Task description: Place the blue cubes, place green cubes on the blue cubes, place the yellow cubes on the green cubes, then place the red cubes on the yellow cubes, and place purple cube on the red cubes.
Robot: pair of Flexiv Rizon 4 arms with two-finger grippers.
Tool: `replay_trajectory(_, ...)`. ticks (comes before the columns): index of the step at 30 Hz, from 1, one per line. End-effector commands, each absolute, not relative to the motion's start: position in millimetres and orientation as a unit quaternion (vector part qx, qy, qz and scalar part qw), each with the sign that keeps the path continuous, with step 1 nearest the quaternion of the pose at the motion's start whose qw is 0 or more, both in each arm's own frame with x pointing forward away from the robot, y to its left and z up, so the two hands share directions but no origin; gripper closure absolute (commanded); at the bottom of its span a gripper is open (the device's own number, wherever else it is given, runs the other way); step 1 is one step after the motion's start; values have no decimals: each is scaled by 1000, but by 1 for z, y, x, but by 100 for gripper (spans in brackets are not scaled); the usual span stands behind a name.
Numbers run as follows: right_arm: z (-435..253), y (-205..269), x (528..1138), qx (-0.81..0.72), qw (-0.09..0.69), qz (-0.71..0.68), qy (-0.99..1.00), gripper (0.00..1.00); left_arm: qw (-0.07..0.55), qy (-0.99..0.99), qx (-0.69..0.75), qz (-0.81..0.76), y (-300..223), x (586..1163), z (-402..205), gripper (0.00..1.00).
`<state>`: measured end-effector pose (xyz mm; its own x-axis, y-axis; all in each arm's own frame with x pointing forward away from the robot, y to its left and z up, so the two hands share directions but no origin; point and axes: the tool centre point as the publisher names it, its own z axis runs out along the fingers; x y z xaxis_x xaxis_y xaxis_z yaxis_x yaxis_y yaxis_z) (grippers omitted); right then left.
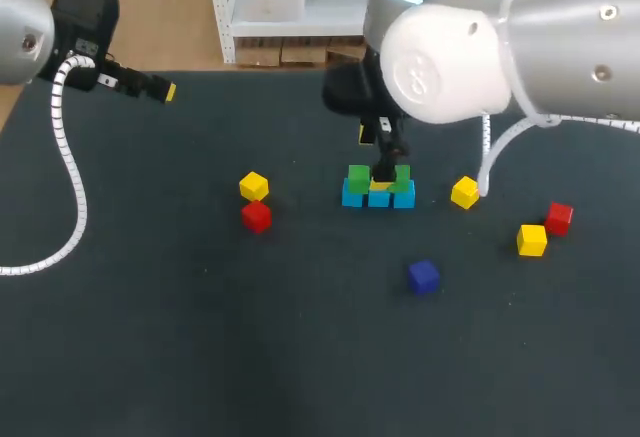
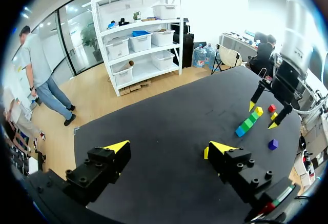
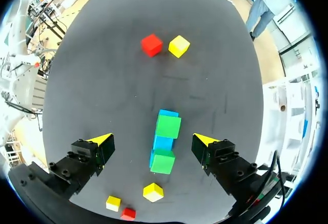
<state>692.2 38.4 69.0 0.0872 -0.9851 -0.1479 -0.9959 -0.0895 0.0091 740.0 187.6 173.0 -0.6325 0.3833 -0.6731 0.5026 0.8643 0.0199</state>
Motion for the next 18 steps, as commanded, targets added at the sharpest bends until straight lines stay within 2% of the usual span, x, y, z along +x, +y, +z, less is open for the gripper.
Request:
replay_trajectory(1,62,44,701,-735,33,53,675,7,352,898,248,-89,189,740,173,0)
replay_trajectory(8,55,49,704,-734,28,58,676,25,352,898,248,-89,189,740,173,0)
replay_trajectory(16,47,50,703,-729,19,62,682,34,352,898,248,-89,189,740,173,0)
replay_trajectory(18,45,50,704,-723,19,63,687,31,352,898,248,-89,189,740,173,0)
